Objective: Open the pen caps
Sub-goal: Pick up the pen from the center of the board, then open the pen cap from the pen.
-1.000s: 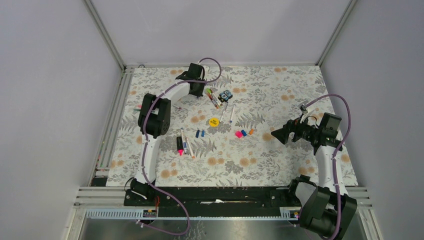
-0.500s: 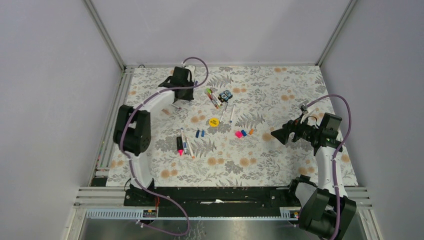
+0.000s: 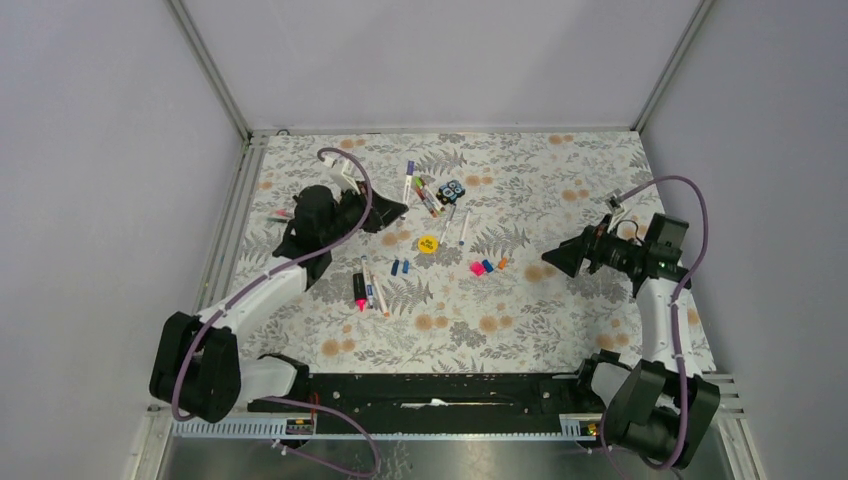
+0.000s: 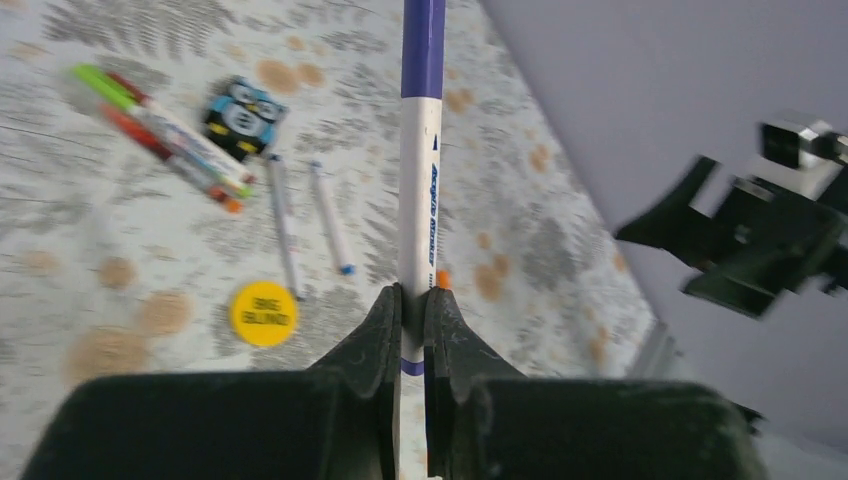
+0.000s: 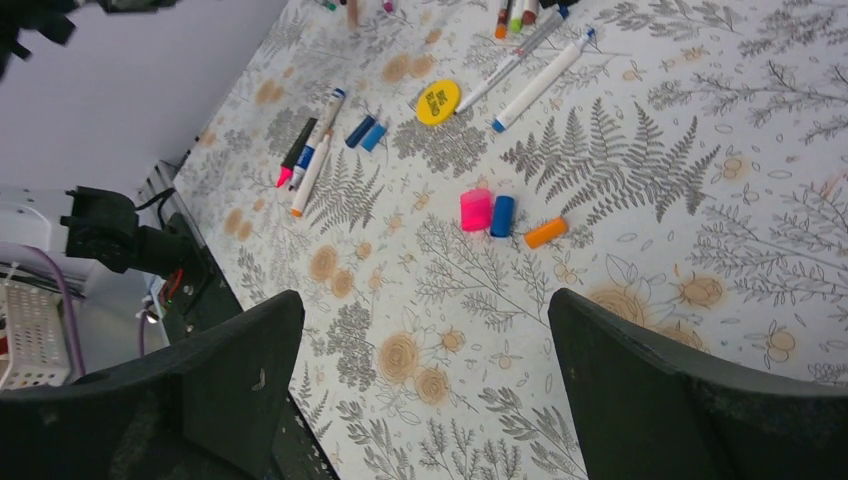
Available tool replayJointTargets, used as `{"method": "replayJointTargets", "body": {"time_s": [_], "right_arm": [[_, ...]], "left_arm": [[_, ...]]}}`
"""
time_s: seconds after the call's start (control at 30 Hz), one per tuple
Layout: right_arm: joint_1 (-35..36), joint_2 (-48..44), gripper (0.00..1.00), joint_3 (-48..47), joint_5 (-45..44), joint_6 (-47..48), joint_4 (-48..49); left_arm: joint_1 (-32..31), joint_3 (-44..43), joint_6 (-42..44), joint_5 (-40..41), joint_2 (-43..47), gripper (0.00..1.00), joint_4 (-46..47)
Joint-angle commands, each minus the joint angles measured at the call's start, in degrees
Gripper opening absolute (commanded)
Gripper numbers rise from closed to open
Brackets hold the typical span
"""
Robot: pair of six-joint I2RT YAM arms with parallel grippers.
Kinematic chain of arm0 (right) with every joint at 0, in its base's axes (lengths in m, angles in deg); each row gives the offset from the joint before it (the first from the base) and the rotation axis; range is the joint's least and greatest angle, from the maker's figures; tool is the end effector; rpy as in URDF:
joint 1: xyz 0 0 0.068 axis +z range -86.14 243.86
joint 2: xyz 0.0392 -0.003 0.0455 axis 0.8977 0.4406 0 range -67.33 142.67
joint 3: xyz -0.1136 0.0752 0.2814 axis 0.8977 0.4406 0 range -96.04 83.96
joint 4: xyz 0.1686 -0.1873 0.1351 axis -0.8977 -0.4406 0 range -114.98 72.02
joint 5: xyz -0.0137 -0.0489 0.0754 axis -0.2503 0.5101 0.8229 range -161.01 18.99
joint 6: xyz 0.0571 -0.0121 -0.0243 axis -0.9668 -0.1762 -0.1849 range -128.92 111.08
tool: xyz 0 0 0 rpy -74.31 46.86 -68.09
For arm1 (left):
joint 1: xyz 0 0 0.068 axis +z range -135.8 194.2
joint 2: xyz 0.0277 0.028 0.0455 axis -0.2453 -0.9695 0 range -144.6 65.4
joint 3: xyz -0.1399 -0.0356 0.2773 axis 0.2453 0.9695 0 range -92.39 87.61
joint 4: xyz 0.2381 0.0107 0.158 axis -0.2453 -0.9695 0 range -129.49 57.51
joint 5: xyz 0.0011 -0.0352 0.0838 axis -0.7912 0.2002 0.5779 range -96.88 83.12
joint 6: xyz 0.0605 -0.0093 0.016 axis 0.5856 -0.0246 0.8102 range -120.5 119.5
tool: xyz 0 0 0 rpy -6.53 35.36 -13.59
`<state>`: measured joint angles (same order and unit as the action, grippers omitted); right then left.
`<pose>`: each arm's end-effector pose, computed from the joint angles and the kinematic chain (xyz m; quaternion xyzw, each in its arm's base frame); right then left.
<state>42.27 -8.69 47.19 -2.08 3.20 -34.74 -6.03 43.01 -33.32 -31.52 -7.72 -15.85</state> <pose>0.2088 -0.0339 0.2717 -0.1832 0.7607 0.3844 0.4899 0.2876 -0.1275 0.3044 0.0504 0.7688 -0.4231 0.4768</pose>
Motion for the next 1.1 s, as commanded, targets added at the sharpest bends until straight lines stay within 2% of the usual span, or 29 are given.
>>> {"method": "replayJointTargets", "body": {"time_s": [0.0,0.13,0.2,0.27,0.4,0.5,0.8,1.07], "right_arm": [[1.78,2.4,1.0,-7.88,5.34,-1.44,-5.48],[7.93,4.45,1.0,-13.48,5.75,-2.48,-9.86],[11.68,4.43,1.0,-14.93,5.66,-6.6,-6.62],[14.37,4.06,1.0,-14.21,6.17,-15.72,2.22],[16.35,4.52,1.0,-9.91,8.83,-43.45,31.11],[16.84,5.81,1.0,-7.82,9.05,-53.84,43.38],[18.45,6.11,0.99,-5.92,7.12,-58.01,46.83],[19.74,6.5,0.89,-3.49,4.52,-60.84,49.22]], "left_arm": [[-5.13,5.97,-12.71,-2.28,7.03,0.0,19.34],[-13.75,8.31,-14.93,4.73,8.99,0.0,24.1],[-17.57,8.34,-15.23,8.13,8.46,0.0,26.23],[-20.78,8.49,-15.21,12.37,8.2,0.0,28.19],[-25.93,8.29,-14.53,19.47,6.37,0.0,31.68],[-28.79,7.37,-14.81,22.03,3.74,0.0,33.75],[-34.71,3.51,-14.95,26.29,-4.68,0.0,37.35],[-37.75,1.02,-15.1,27.35,-9.14,0.0,39.19]]}}
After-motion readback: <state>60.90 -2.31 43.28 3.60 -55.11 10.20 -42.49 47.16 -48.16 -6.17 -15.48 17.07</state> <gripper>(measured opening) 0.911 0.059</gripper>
